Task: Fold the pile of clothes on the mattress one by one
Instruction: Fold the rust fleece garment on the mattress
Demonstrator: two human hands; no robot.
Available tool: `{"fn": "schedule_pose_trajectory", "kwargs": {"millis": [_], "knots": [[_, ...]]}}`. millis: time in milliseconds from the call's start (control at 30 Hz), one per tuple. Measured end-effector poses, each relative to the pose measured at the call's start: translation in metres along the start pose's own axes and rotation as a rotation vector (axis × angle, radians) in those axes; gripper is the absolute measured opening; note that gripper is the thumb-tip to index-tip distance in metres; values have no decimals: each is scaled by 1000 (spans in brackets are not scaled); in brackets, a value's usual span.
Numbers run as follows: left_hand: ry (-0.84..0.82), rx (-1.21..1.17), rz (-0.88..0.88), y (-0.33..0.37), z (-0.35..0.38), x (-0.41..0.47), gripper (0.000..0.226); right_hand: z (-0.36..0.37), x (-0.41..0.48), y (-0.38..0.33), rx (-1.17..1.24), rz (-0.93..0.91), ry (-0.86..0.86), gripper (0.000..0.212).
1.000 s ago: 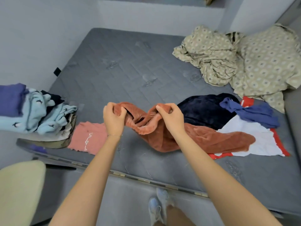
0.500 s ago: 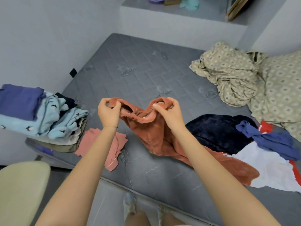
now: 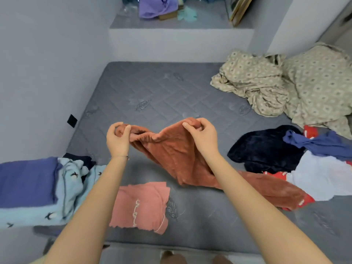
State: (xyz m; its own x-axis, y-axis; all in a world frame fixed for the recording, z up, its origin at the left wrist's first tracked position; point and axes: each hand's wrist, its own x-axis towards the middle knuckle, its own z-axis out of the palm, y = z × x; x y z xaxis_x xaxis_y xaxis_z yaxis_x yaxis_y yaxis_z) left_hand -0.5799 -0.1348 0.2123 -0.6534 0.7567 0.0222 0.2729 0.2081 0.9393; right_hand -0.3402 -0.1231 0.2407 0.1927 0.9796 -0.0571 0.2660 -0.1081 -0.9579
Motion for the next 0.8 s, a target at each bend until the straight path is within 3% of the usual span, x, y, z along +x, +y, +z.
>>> {"fn": "schedule_pose_trajectory", "kwargs": {"millis": [200, 300, 467, 533, 667, 800], "knots": [[-61, -106, 62, 23, -23, 59, 27, 36, -7, -40, 54, -95, 103, 27], [-203, -127, 84, 33, -18, 64, 33, 36, -7, -40, 63, -74, 158, 33], [-529, 32, 70, 21, -10, 51, 79, 5, -1, -26, -14, -5, 217, 40], [-601, 135, 161, 16, 0, 38, 72, -9, 1, -19, -98, -19, 229, 43], [-612, 246, 261, 14, 18, 29, 25, -32, 6, -9, -157, 70, 243, 32], [-634, 271, 237, 15, 28, 31, 33, -52, 13, -5, -157, 107, 189, 33]]}}
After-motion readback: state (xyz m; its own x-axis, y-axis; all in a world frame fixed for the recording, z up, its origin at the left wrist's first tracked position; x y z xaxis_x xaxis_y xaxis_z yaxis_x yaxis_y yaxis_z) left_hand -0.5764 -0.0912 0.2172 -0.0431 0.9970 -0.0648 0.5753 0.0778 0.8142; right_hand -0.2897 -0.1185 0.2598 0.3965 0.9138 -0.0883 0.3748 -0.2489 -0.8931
